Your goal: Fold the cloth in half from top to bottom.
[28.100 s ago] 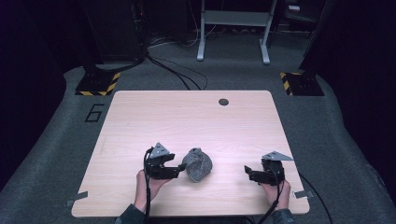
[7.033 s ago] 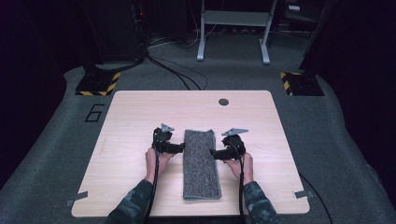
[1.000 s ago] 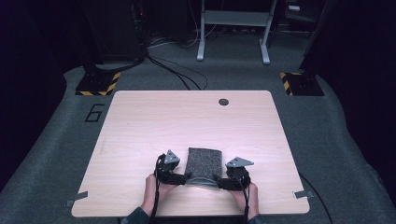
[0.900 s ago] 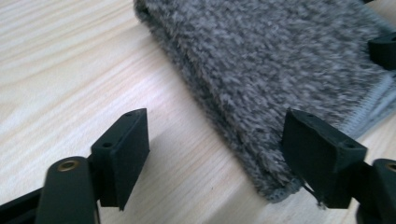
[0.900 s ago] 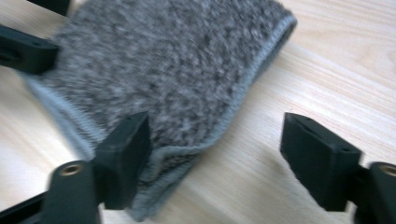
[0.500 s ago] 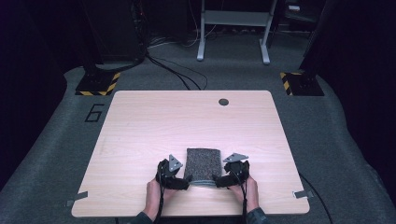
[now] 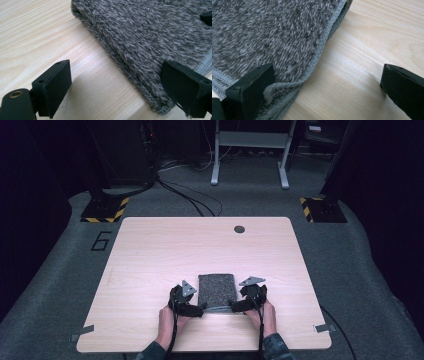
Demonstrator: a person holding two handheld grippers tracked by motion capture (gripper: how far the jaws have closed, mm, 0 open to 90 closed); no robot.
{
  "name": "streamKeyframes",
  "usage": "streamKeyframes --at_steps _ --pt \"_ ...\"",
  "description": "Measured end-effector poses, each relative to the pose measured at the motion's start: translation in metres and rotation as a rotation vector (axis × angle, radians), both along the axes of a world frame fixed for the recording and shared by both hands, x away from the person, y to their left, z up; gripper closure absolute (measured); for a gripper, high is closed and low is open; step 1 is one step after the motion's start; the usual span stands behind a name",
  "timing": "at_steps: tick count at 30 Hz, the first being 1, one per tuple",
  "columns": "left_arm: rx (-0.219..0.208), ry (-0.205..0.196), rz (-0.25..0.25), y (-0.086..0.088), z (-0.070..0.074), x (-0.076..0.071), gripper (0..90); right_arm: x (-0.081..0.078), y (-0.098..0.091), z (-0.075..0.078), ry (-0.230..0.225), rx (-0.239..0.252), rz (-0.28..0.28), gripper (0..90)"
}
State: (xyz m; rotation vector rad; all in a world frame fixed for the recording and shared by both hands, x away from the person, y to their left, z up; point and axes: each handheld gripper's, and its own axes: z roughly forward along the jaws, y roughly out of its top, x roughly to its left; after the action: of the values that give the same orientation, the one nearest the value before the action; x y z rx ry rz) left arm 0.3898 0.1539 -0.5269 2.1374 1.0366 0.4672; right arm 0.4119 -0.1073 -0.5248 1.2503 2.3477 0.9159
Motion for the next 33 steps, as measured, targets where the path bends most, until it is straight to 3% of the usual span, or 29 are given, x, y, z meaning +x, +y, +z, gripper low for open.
streamKeyframes --at_steps 7,12,17,24,33 --pt "-0.011 0.000 0.000 0.001 0.000 0.000 10.4 0.002 0.000 0.000 -0.002 0.003 -0.003 0.0" --pt "-0.028 -0.004 0.004 0.005 0.004 -0.004 10.5 -0.002 -0.004 0.001 -0.005 0.032 -0.005 0.0" --pt "-0.053 -0.027 0.017 0.016 0.011 -0.012 10.3 -0.011 -0.012 0.007 -0.033 0.045 -0.016 0.0" --pt "-0.061 -0.037 0.088 0.053 0.015 -0.019 10.3 -0.028 -0.043 0.014 -0.056 0.056 -0.065 0.0" --pt "-0.032 -0.030 0.229 0.109 0.005 -0.024 9.1 -0.045 -0.103 0.003 -0.050 0.022 -0.193 0.2"
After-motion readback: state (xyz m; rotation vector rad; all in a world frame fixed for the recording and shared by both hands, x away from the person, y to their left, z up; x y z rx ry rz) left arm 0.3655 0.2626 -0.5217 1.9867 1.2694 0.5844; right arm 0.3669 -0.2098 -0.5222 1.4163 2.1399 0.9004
